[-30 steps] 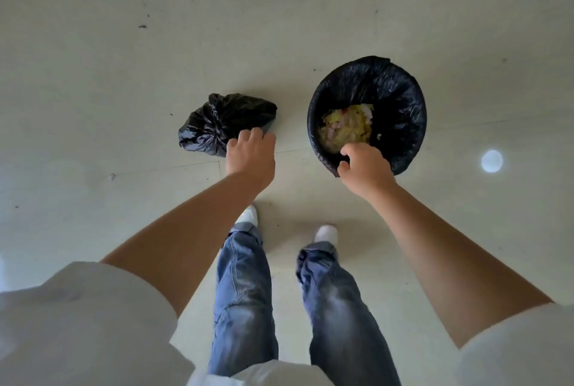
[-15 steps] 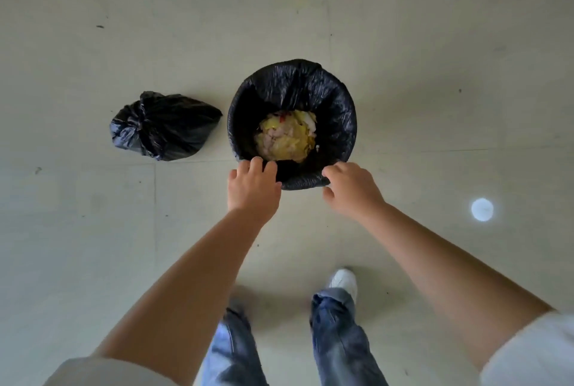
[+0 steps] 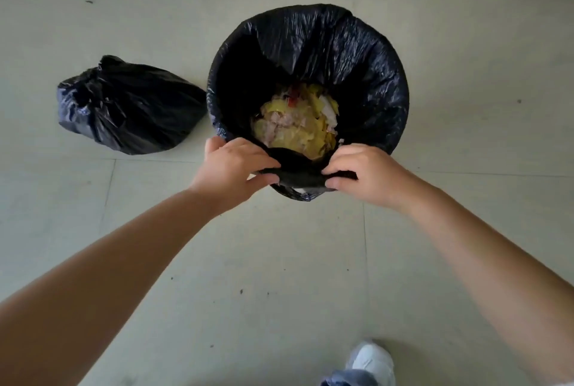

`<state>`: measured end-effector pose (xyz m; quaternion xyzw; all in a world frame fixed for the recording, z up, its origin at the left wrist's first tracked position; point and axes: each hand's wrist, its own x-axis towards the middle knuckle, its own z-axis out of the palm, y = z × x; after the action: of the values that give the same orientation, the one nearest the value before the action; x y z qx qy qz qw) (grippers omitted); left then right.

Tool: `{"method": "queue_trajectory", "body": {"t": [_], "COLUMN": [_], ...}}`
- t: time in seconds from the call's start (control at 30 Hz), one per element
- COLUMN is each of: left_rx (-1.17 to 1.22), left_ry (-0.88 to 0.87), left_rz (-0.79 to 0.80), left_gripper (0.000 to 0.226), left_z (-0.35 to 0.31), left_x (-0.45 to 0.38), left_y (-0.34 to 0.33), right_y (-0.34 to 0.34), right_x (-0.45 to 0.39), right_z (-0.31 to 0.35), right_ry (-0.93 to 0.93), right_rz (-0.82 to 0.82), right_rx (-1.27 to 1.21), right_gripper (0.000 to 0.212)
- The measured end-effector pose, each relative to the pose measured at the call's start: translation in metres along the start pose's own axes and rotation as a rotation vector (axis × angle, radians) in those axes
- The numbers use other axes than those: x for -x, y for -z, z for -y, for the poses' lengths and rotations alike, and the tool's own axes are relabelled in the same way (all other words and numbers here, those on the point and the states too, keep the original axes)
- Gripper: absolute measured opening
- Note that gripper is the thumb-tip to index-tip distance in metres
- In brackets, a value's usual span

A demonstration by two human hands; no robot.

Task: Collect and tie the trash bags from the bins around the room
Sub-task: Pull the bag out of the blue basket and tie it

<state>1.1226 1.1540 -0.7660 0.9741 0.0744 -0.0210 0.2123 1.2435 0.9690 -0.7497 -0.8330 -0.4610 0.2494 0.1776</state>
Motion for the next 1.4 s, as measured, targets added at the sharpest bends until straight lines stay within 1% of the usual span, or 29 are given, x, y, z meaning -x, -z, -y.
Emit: {"method": "queue_trajectory", "body": {"t": [0.1, 0.13, 0.2, 0.27, 0.3, 0.37, 0.43, 0.5, 0.53, 0.6, 0.63, 0.7, 0.77, 0.83, 0.9, 0.97, 1.0, 1.07, 1.13, 1.23, 1.33, 1.4], "left_rx": [0.078, 0.084, 0.095, 0.138, 0.143, 0.174, 0.214, 0.140, 0.063, -0.132, -0.223, -0.314, -0.253, -0.178, -0.163, -0.153, -0.131, -0.050, 0.075, 0.250, 0.372, 0.424], "left_ry": [-0.079, -0.077, -0.044, 0.020, 0.070, 0.183, 0.275, 0.321, 0.329, 0.319, 0.296, 0.220, 0.149, 0.077, 0.030, 0.068, 0.091, 0.115, 0.176, 0.344, 0.471, 0.507], "left_rz": [-0.051, -0.051, -0.044, -0.030, -0.021, -0.053, -0.121, -0.139, -0.130, -0.150, -0.179, -0.230, -0.245, -0.227, -0.121, 0.036, 0.084, 0.104, 0.057, -0.104, -0.213, -0.238], "left_gripper": [0.043, 0.045, 0.039, 0.026, 0.023, 0.026, 0.028, 0.029, 0.030, 0.030, 0.030, 0.029, 0.031, 0.036, 0.046, 0.052, 0.048, 0.034, 0.028, 0.025, 0.017, 0.021], "left_z": [0.009, 0.010, 0.012, 0.011, 0.008, 0.004, 0.002, 0.000, -0.001, -0.003, -0.005, -0.011, -0.020, -0.035, -0.048, -0.058, -0.060, -0.062, -0.062, -0.052, -0.034, -0.026], "left_x": [-0.007, -0.008, -0.009, -0.012, -0.013, -0.019, -0.027, -0.033, -0.037, -0.039, -0.039, -0.034, -0.026, -0.019, -0.018, -0.023, -0.027, -0.034, -0.037, -0.035, -0.034, -0.034], "left_y": [-0.005, -0.005, -0.006, -0.005, -0.002, 0.002, 0.006, 0.008, 0.007, 0.008, 0.009, 0.008, 0.006, 0.002, -0.004, -0.011, -0.014, -0.017, -0.015, -0.007, -0.007, -0.005], "right_y": [0.003, 0.003, 0.001, 0.000, 0.000, 0.002, 0.001, -0.002, -0.005, -0.005, -0.001, 0.012, 0.024, 0.032, 0.031, 0.028, 0.027, 0.024, 0.020, 0.013, 0.001, -0.004], "right_x": [-0.006, -0.008, -0.014, -0.023, -0.028, -0.038, -0.048, -0.055, -0.056, -0.052, -0.046, -0.028, -0.011, 0.002, 0.006, 0.006, 0.005, 0.001, -0.002, -0.008, -0.007, -0.008], "right_z": [-0.002, -0.002, -0.002, -0.001, 0.001, 0.002, 0.001, 0.000, -0.001, -0.001, -0.002, -0.006, -0.017, -0.029, -0.037, -0.042, -0.044, -0.043, -0.038, -0.030, -0.023, -0.016], "right_ry": [0.011, 0.016, 0.016, 0.016, 0.009, -0.034, -0.141, -0.239, -0.245, -0.182, -0.145, -0.118, -0.141, -0.164, -0.160, -0.145, -0.143, -0.148, -0.134, -0.095, -0.067, -0.067], "right_rz": [-0.024, -0.022, -0.026, -0.053, -0.071, -0.131, -0.225, -0.312, -0.345, -0.381, -0.362, -0.228, -0.066, -0.006, -0.037, -0.101, -0.142, -0.226, -0.294, -0.357, -0.332, -0.265], "right_rx": [-0.101, -0.103, -0.058, -0.020, -0.001, 0.015, -0.039, -0.101, -0.090, -0.043, -0.034, 0.014, 0.110, 0.200, 0.230, 0.253, 0.268, 0.272, 0.226, 0.148, 0.059, -0.018], "right_gripper": [0.018, 0.017, 0.017, 0.017, 0.018, 0.020, 0.023, 0.025, 0.024, 0.024, 0.025, 0.031, 0.039, 0.035, 0.026, 0.020, 0.020, 0.024, 0.025, 0.024, 0.024, 0.021]}}
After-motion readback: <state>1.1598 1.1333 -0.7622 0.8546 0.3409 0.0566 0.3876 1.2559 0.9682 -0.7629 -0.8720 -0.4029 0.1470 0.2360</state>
